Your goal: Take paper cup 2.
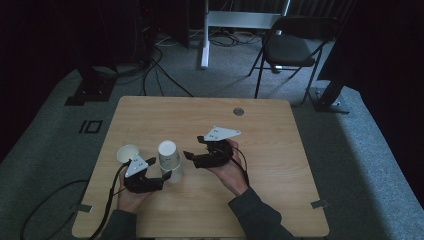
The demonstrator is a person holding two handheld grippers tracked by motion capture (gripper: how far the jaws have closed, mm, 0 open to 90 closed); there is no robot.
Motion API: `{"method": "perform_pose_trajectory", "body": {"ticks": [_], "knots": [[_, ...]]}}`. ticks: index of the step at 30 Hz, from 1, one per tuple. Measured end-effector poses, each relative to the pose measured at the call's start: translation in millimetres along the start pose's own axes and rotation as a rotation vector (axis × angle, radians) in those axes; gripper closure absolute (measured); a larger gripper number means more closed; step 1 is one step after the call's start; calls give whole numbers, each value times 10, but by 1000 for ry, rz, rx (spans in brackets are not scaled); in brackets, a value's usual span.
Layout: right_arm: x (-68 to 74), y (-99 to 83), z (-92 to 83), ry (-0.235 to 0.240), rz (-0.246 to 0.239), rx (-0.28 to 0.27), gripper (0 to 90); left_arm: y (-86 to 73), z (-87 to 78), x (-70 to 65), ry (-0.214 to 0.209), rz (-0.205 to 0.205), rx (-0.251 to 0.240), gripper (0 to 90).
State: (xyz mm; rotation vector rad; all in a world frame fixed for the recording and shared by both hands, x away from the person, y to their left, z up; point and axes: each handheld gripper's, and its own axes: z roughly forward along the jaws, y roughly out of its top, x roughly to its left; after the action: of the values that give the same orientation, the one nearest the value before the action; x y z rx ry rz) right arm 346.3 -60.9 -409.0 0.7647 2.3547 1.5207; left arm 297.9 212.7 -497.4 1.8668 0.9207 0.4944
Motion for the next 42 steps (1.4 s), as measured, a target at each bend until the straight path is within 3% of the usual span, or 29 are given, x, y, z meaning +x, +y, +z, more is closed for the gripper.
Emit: {"method": "perform_pose_trajectory", "body": {"ticks": [15,42], "knots": [[68,58,150,25,-5,0,262,-9,78,-45,-6,32,17,199],[275,143,470,63,-66,20,266,-17,91,-33,1,27,8,244]]}}
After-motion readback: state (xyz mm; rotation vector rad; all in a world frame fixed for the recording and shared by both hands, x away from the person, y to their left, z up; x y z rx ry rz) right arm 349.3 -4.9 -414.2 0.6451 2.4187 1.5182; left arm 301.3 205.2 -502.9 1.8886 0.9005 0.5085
